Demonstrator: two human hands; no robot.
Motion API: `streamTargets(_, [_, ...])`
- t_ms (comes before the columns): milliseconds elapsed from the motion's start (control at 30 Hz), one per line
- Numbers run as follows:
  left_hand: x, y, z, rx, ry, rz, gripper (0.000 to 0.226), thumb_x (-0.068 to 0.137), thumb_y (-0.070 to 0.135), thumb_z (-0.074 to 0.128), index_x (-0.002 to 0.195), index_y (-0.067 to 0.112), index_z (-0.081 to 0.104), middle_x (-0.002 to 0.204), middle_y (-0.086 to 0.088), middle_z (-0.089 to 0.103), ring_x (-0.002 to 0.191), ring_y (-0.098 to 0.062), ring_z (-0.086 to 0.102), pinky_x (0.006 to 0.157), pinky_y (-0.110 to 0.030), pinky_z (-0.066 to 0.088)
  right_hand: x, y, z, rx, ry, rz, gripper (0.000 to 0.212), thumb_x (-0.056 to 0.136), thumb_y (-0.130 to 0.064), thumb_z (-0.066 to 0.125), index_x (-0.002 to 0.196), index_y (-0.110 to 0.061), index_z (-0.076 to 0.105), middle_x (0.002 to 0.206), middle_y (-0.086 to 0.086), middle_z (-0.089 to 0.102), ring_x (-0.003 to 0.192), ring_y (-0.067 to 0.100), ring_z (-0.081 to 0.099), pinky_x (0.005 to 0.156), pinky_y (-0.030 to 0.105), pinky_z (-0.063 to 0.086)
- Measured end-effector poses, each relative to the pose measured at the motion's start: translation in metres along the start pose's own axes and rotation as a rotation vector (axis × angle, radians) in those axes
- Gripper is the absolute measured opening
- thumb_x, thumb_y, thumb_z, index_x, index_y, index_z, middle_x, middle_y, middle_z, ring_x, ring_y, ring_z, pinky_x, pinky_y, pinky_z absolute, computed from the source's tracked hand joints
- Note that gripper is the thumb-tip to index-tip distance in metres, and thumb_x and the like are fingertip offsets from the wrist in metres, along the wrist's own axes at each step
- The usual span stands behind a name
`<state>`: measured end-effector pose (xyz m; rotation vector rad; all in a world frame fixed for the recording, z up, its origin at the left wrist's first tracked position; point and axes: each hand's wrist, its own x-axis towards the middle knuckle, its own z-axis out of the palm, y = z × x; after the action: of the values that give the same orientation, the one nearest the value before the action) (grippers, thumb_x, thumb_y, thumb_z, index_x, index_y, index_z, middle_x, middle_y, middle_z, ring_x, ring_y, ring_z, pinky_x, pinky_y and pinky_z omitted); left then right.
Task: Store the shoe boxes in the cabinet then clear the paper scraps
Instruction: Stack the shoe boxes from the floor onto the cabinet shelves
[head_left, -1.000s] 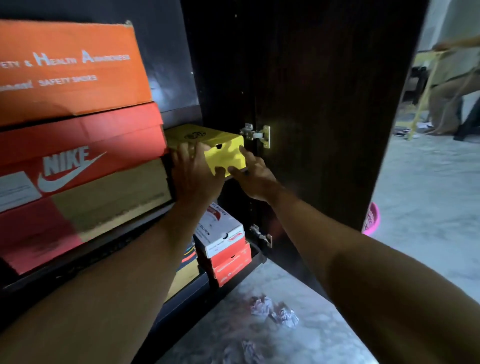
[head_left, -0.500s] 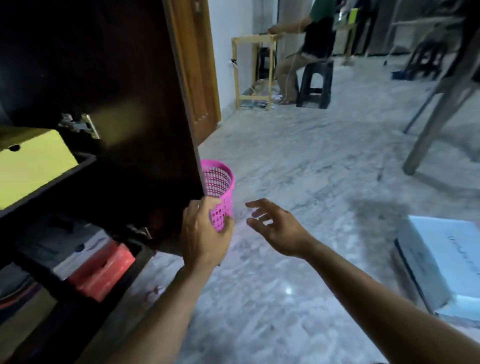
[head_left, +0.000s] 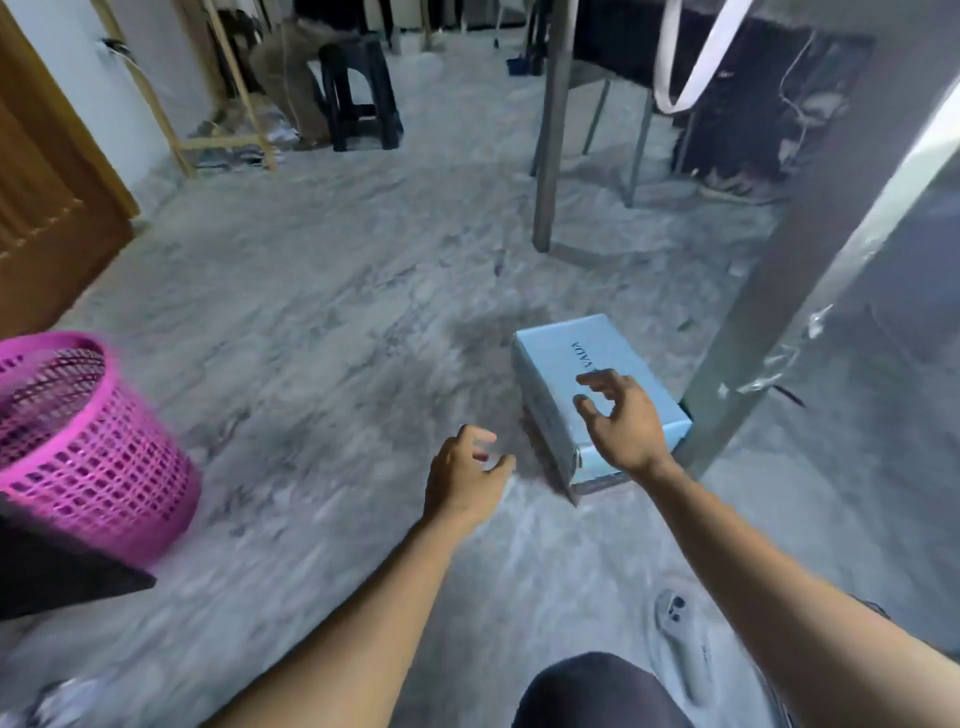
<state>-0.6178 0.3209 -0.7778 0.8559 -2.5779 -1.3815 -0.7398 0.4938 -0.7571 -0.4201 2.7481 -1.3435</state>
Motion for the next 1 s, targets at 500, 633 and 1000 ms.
streamTargets(500, [0.047,0.01,0.143,-0.463,-0.341,-0.478,0.079,0.085,0.072,0.064,0.148,0.036,0.033,0.136,-0.002,0.048,0.117,-0.03,0.056,0.103,-0.046,0.053,0.047,0.11,-0.03,-0.14,-0.075,0.518,0.075,0.086,-0.056,0.06,0.145,-0.01,0.05,0.145,0.022,0.047,0.139,0.038,0.041,0.116,0.042,0.038])
streamTargets(633, [0.046,-0.014,0.146,-0.588,-0.201,-0.52,0.085,0.072,0.077,0.074,0.138,0.04,0.035,0.14,0.0,0.047,0.125,-0.037,0.057,0.101,-0.054,0.055,0.036,0.128,-0.022,-0.117,-0.123,0.559,0.062,0.069,-0.058,0.06,0.1,-0.007,0.077,0.106,0.017,0.074,0.102,0.035,0.069,0.088,0.038,0.058])
streamTargets(1000, [0.015,-0.056,0.045,-0.808,-0.083,-0.397,0.032,0.089,0.042,0.073,0.116,0.038,0.056,0.123,-0.001,0.061,0.105,-0.031,0.072,0.094,-0.043,0.06,0.009,0.096,0.006,0.473,-0.043,0.58,0.112,0.046,-0.094,0.072,0.131,-0.024,0.05,0.117,0.004,0.07,0.11,0.029,0.068,0.096,0.054,0.055])
